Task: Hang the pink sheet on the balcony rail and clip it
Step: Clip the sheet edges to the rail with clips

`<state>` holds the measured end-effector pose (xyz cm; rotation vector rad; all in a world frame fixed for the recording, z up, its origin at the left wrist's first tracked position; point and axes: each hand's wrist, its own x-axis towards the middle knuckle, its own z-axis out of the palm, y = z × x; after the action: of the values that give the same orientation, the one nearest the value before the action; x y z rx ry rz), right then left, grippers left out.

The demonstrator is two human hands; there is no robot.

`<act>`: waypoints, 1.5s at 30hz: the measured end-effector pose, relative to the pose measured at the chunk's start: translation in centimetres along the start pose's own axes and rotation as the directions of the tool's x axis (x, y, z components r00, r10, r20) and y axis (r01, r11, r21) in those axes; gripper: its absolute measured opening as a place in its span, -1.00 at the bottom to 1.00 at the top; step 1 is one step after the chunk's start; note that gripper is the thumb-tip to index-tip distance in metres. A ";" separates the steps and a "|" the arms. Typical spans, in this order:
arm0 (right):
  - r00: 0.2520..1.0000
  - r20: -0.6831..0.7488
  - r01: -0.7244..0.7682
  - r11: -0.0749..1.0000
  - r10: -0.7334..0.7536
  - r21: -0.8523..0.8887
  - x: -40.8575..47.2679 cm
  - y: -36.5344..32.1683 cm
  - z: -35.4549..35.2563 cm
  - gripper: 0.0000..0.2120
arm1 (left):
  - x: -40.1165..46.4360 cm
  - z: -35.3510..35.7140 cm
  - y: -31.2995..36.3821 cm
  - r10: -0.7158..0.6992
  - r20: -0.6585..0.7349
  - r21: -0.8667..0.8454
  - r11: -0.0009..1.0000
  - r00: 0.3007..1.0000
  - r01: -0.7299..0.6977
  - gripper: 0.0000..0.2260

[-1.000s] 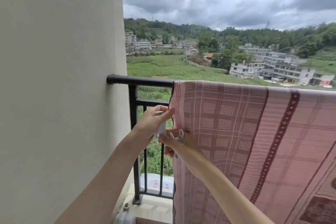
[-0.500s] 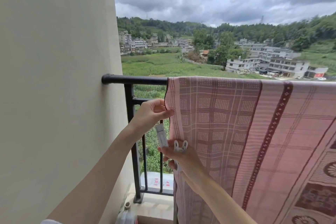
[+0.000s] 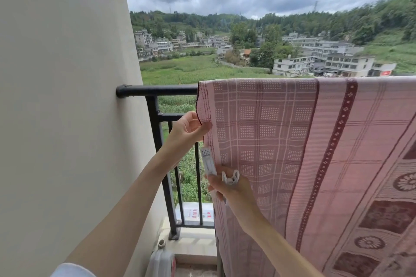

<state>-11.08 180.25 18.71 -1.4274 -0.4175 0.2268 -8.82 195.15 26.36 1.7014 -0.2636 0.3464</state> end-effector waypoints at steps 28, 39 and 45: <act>0.969 -0.019 -0.229 0.921 0.248 0.316 -1.0 3.8 2.0 -0.87 | -1.0 -0.4 -3.6 -0.084 -0.031 0.100 0.991 0.996 0.087 -0.88; 0.992 -0.033 -0.110 0.965 0.121 0.240 -1.9 4.3 2.0 -0.91 | -2.3 -0.8 -3.7 0.009 -0.051 0.040 0.999 0.999 -0.007 -0.81; 0.990 -0.075 0.131 0.985 -0.123 0.115 -1.8 2.3 0.0 -0.84 | -2.4 -0.5 -3.7 0.016 -0.028 -0.044 0.999 0.999 -0.017 -0.73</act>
<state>-12.45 179.84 16.20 -1.2821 -0.4310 0.0980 -9.75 196.21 22.15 1.6504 -0.2634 0.3733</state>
